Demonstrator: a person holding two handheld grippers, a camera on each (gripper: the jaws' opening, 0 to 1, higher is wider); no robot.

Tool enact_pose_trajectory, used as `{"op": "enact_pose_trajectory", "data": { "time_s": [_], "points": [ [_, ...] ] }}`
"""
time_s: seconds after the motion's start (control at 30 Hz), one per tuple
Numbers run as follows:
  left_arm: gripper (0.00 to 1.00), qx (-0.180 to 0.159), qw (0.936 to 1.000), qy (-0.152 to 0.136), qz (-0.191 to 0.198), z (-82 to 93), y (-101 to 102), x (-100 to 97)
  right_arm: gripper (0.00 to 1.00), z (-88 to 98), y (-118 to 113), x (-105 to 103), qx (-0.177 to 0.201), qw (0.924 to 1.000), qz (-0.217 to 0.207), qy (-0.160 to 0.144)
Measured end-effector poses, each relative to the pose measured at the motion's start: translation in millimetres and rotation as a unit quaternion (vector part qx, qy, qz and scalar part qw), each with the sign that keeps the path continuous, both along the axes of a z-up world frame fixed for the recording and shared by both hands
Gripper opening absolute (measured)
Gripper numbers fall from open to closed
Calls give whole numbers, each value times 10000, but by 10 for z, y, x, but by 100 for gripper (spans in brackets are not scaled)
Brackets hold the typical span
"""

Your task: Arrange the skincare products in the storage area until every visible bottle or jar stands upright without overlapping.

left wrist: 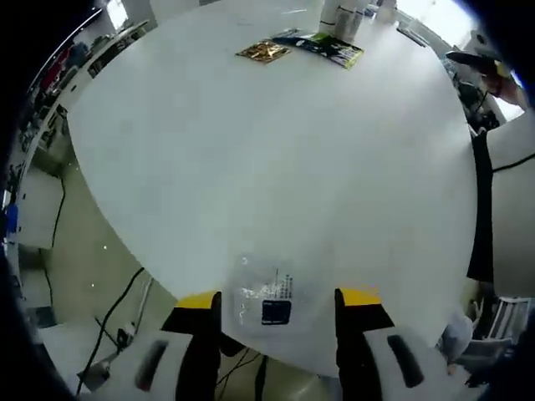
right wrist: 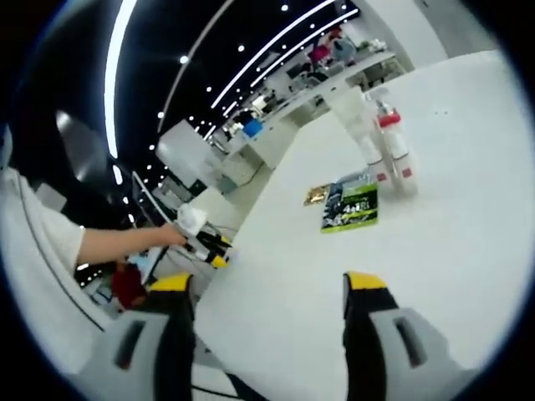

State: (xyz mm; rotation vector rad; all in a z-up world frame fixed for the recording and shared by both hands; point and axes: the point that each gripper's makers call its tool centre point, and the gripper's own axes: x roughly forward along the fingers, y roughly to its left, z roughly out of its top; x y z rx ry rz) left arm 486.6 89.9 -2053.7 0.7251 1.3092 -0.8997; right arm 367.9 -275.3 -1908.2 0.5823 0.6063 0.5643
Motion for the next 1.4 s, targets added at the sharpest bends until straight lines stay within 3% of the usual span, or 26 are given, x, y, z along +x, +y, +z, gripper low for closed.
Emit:
{"op": "enact_pose_trajectory", "data": {
  "time_s": [0.07, 0.1, 0.17, 0.5, 0.77, 0.97, 1.13, 1.4],
  "points": [
    [53, 60, 9999, -6, -124, -35, 11, -34, 70, -5, -4, -19, 0, 10000, -21, 9],
    [50, 128, 9989, -154, -431, -29, 35, 12, 70, -10, -5, -31, -15, 10000, -26, 16],
    [50, 140, 9996, -104, -238, -24, 38, -2, 70, -10, -9, -44, -17, 10000, -40, 18],
    [40, 140, 9991, -109, -377, -15, 22, -23, 70, -7, 7, -89, -39, 10000, -60, 19],
    [40, 79, 9997, -157, -185, 11, 1, -69, 70, -21, -54, -125, -37, 10000, -73, 32],
    [40, 80, 9997, -58, -222, 22, -91, -212, 70, -35, -50, -129, 1, 10000, 3, 35],
    [40, -44, 9994, -112, -319, 129, -276, -292, 70, -11, -26, -71, 68, 9999, 111, -40],
    [40, -546, 9959, -337, -645, 470, -784, -405, 68, -61, 106, -65, 159, 9996, 239, 21]
  ]
}}
